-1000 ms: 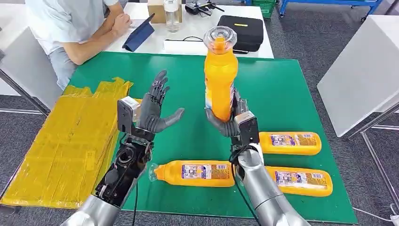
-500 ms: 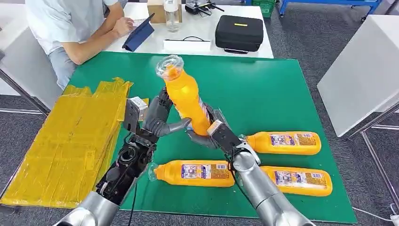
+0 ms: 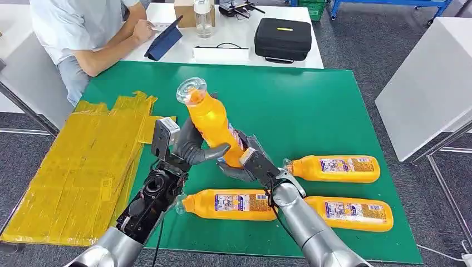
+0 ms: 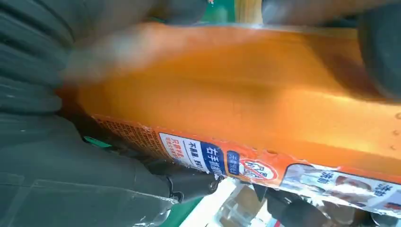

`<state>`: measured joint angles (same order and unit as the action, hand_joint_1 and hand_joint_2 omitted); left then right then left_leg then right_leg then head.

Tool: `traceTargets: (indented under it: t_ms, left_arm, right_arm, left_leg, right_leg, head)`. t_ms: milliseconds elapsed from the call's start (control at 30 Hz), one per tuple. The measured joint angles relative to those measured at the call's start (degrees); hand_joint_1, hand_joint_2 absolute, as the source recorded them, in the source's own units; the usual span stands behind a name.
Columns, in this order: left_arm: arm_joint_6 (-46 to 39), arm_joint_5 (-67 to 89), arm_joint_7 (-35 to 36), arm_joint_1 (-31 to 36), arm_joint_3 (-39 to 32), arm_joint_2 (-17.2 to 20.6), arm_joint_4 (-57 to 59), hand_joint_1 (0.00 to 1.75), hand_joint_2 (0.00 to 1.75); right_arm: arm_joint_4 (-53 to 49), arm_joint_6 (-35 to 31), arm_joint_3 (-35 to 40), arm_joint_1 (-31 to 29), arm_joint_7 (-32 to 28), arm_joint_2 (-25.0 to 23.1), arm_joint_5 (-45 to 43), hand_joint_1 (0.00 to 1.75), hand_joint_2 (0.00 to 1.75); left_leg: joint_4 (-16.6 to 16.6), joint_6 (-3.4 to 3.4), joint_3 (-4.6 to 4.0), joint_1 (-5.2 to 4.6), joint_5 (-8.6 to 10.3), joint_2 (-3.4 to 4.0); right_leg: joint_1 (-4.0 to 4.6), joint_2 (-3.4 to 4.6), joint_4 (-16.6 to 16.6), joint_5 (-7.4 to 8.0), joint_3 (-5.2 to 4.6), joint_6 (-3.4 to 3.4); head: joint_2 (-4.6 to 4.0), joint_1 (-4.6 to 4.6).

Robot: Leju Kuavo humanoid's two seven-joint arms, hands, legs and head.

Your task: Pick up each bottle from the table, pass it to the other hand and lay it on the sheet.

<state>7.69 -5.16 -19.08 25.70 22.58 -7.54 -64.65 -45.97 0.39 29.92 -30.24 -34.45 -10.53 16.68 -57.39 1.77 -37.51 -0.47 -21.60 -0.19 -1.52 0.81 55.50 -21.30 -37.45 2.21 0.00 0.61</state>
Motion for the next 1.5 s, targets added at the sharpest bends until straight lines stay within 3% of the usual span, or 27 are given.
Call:
traceTargets:
  t_ms: [367,400,1167,1200,1233,1500]
  left_arm:
    - [0.0,-0.17,0.0,0.05,0.18,-0.11,0.13,0.0,1.75]
    - [0.0,-0.17,0.0,0.06,0.18,-0.11,0.18,1.75,1.75]
    - [2.01,-3.96,-0.13,-1.97,0.18,-0.31,-4.04,1.75,1.75]
    - [1.99,-4.02,-0.13,-1.97,0.18,-0.33,-4.04,1.75,1.75]
    - [1.99,-4.13,-0.13,-1.95,0.18,-0.31,-4.04,1.75,1.75]
    - [-1.56,-2.56,-1.18,-1.21,0.16,-0.44,-4.41,1.75,1.75]
  right_arm:
    - [0.55,0.0,0.39,0.0,0.04,-0.02,0.09,1.75,1.75]
    - [0.57,0.0,0.42,0.0,0.04,-0.02,0.09,1.75,1.75]
    - [3.02,-2.21,1.82,-1.09,-0.76,-1.75,2.27,1.75,1.75]
    - [3.02,-2.23,1.82,-1.08,-0.76,-1.73,2.27,1.19,1.75]
    - [3.02,-2.25,1.82,-1.08,-0.76,-1.73,2.27,0.0,1.75]
    - [2.84,-3.72,2.21,-0.37,-0.92,-1.84,2.38,0.0,1.75]
  left_leg:
    - [0.0,0.0,-0.01,0.0,0.0,0.0]
    - [0.0,0.0,-0.01,0.0,0.0,0.0]
    - [0.0,0.0,0.0,0.0,0.0,0.04]
    - [0.0,0.0,0.0,0.0,0.0,0.04]
    - [0.0,0.0,0.0,0.0,0.0,0.04]
    - [0.0,0.0,-0.01,0.0,0.0,0.03]
  right_leg:
    - [0.0,0.0,0.0,0.0,0.0,0.0]
    - [0.0,0.0,0.0,0.0,0.0,0.0]
    - [0.0,0.04,0.0,0.0,-0.03,0.0]
    - [0.0,0.04,0.0,0.0,-0.02,0.0]
    - [0.0,0.04,0.0,0.0,-0.03,0.0]
    - [0.0,0.04,0.0,0.0,-0.02,0.0]
  head:
    - [0.0,0.02]
    - [0.0,0.0]
    - [0.0,0.02]
    - [0.0,0.0]
    - [0.0,0.02]
    - [0.0,0.0]
